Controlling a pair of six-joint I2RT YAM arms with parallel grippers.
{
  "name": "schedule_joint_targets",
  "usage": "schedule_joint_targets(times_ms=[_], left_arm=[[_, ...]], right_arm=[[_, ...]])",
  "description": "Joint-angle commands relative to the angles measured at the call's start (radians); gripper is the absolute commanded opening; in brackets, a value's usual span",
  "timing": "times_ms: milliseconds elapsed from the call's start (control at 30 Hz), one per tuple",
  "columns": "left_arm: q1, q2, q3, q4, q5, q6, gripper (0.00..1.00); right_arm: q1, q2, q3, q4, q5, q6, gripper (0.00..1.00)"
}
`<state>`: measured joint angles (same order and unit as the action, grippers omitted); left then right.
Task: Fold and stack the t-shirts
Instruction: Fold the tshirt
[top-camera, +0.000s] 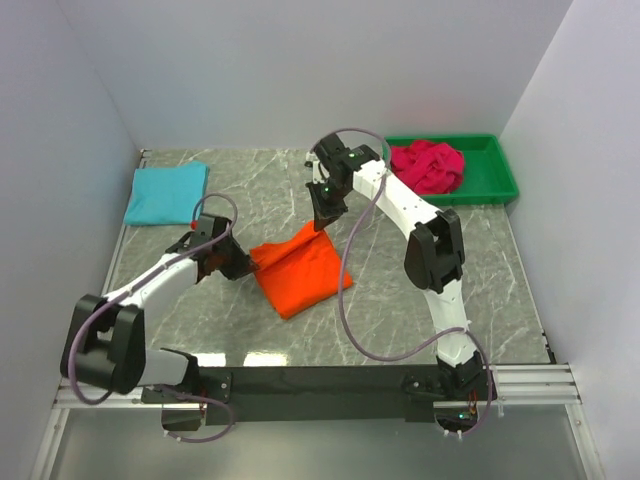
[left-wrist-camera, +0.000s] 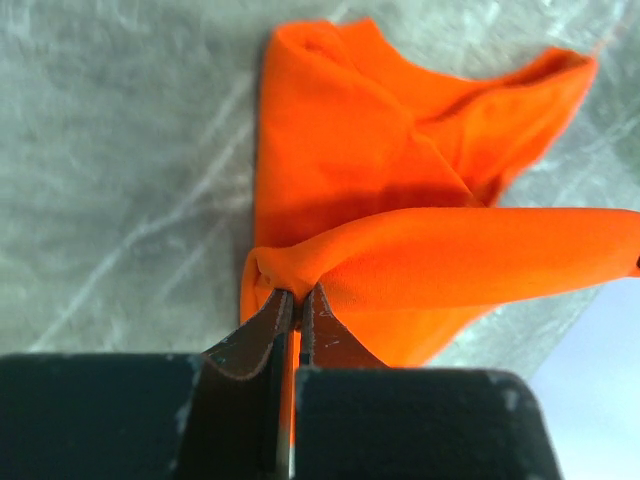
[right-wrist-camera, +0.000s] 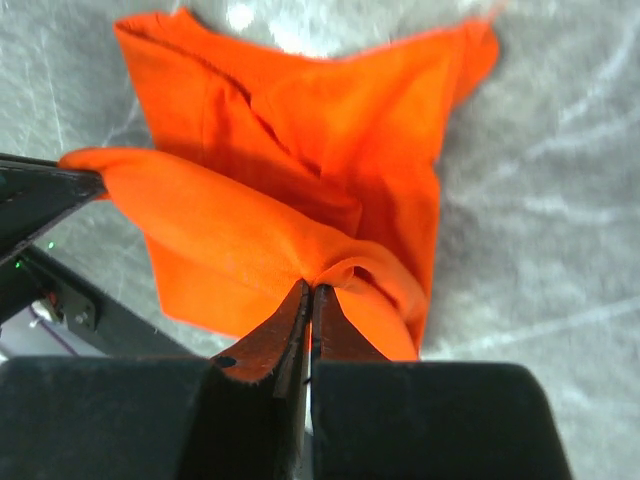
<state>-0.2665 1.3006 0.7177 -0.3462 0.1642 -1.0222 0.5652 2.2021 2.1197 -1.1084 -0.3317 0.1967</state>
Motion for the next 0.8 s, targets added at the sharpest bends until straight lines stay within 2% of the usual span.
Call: schedule_joint_targets(times_ms=[0,233,600,767], left_arm=[[0.018,0.058,0.005,0.099,0.017,0.053,0.01],[0.039,0.121,0.026,0.147,0.02,0.065,0.01],[0.039,0.114,0.094,0.147,0.0,0.114,0.01],[0.039,0.157,0.091,0.206,-0.008,0.117,0.01]], right_arm=[[-0.011,0.018,0.0,0.117,-0.023,-0.036,0.0],[-0.027,0.013,-0.049,0.222,-0.023,-0.014,0.0],[-0.068,-0.018,-0.147,0.318,-0.03,0.023,0.0],[-0.08,-0.012,-0.198,0.383,-0.009,0.041,0.0]])
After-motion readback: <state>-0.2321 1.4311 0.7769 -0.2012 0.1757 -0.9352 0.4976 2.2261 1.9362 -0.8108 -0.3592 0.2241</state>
